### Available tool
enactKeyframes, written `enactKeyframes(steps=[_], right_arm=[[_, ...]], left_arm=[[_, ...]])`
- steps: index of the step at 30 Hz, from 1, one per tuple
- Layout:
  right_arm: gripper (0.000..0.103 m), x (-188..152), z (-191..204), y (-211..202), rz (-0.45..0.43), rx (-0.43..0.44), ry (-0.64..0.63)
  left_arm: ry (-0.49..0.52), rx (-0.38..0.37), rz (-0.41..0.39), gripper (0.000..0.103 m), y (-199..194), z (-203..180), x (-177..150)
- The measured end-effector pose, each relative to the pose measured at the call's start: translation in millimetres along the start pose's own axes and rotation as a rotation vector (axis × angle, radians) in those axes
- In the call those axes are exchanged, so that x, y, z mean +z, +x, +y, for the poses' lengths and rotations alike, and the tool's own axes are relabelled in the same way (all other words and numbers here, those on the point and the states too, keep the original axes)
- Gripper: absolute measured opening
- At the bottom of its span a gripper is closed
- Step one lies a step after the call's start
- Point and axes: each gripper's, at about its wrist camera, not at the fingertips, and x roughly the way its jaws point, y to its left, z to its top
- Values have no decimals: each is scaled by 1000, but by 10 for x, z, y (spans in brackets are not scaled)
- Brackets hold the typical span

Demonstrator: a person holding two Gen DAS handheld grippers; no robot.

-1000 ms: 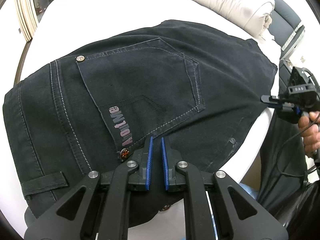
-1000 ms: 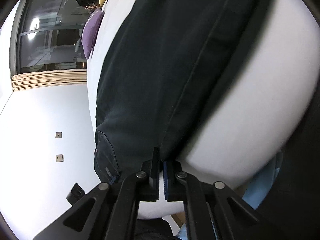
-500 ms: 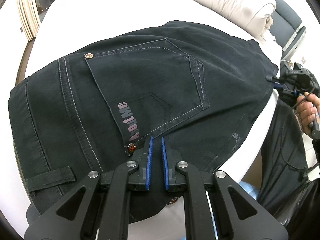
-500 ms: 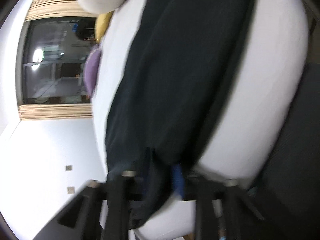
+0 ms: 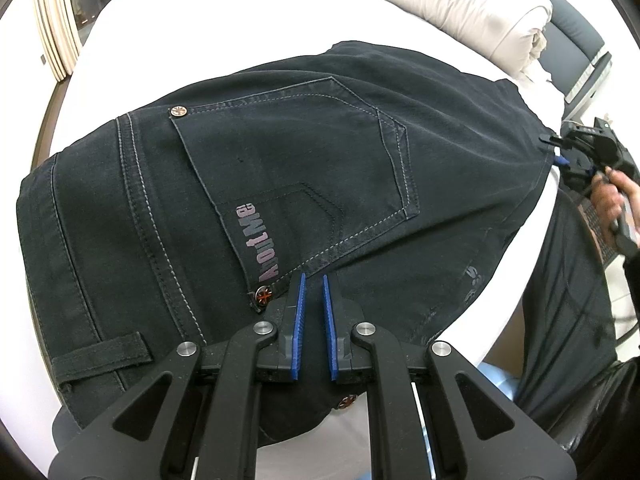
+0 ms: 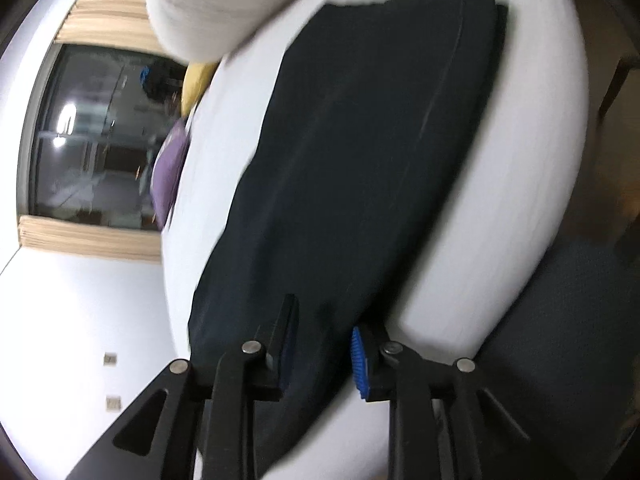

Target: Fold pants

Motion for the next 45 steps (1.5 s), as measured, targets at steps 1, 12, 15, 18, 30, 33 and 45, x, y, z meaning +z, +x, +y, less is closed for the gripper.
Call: enactKeyframes(steps=[1, 12, 15, 18, 30, 33, 45], right_arm=[[12, 72, -7, -2, -13, -20, 1], [37, 378, -7, -285, -134, -234, -8], [38, 393, 319, -440, -225, -345, -133], [38, 402, 744, -389, -217, -266, -277], [5, 1065, 1061, 1154, 136, -37, -280], [0, 1620, 793, 1016, -71, -77, -163], [37, 641, 1697, 1099, 140, 140, -432]], left_arm=[[0, 0, 0, 9, 0, 2, 1], [-2, 0, 5, 9, 7, 10, 8], [-2, 4, 6, 9, 13, 2, 8], [0, 10, 9, 9, 13, -10, 11], [-11, 23, 29, 9, 33, -18, 28], [-11, 25, 31, 9, 42, -25, 44], [-17, 37, 17, 9, 21, -13, 4]])
